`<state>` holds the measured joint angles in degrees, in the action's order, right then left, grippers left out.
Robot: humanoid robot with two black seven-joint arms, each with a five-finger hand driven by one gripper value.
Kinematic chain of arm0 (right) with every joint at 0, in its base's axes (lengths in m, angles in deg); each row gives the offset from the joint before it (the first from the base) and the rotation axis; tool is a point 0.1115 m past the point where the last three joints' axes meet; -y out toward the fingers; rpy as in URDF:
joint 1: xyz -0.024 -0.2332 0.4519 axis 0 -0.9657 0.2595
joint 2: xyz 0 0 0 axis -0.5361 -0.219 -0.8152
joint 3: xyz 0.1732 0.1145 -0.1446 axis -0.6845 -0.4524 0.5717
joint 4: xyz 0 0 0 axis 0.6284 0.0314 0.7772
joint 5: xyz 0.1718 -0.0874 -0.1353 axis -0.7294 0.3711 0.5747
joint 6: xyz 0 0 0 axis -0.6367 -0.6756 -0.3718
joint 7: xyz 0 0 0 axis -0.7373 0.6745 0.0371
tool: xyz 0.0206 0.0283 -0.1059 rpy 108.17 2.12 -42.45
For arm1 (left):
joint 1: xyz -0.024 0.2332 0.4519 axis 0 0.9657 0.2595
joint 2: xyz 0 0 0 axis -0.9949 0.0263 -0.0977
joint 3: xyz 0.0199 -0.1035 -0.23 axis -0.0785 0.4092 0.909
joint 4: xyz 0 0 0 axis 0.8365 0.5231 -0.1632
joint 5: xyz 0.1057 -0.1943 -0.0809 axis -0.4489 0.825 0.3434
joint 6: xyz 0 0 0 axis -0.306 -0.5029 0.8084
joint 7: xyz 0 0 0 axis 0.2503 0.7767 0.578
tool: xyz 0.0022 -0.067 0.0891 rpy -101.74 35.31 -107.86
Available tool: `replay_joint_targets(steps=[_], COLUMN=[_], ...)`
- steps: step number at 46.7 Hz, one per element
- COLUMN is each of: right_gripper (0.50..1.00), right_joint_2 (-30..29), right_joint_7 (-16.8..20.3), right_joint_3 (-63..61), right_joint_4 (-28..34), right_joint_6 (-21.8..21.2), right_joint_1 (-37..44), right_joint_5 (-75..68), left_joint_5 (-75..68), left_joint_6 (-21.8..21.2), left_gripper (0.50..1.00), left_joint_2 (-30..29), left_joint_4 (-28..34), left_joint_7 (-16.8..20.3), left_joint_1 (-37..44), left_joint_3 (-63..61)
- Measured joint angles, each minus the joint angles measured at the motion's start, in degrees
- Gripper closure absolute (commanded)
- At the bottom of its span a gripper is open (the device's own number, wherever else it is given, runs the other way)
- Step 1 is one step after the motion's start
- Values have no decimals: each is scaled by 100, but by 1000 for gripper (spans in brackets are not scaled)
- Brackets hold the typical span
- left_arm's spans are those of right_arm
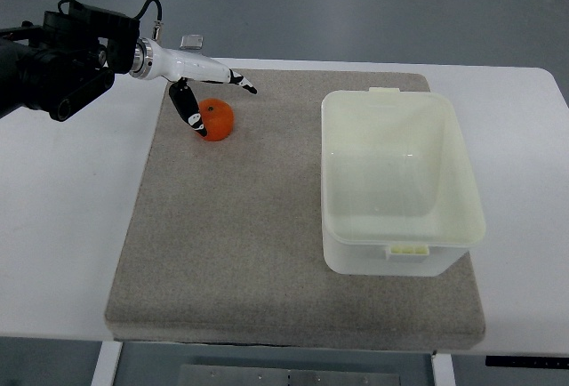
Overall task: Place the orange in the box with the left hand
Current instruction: 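Lower the left hand around the orange and close the fingers on it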
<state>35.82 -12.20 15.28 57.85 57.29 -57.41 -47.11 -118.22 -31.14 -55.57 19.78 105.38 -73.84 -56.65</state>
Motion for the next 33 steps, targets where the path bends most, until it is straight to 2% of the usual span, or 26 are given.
replay_joint_targets(steps=[33], right_gripper=[574], right_joint_2=[0], right_joint_7=[0], right_joint_3=[0], right_joint_4=[0], right_joint_6=[0], right_joint_1=[1], right_joint_5=[0], left_joint_5=[-219], left_joint_6=[-175], left_gripper=[506], left_joint_2=[44], left_joint_4=[50], left_joint_7=[0], left_joint_1=[131], left_joint_3=[-336])
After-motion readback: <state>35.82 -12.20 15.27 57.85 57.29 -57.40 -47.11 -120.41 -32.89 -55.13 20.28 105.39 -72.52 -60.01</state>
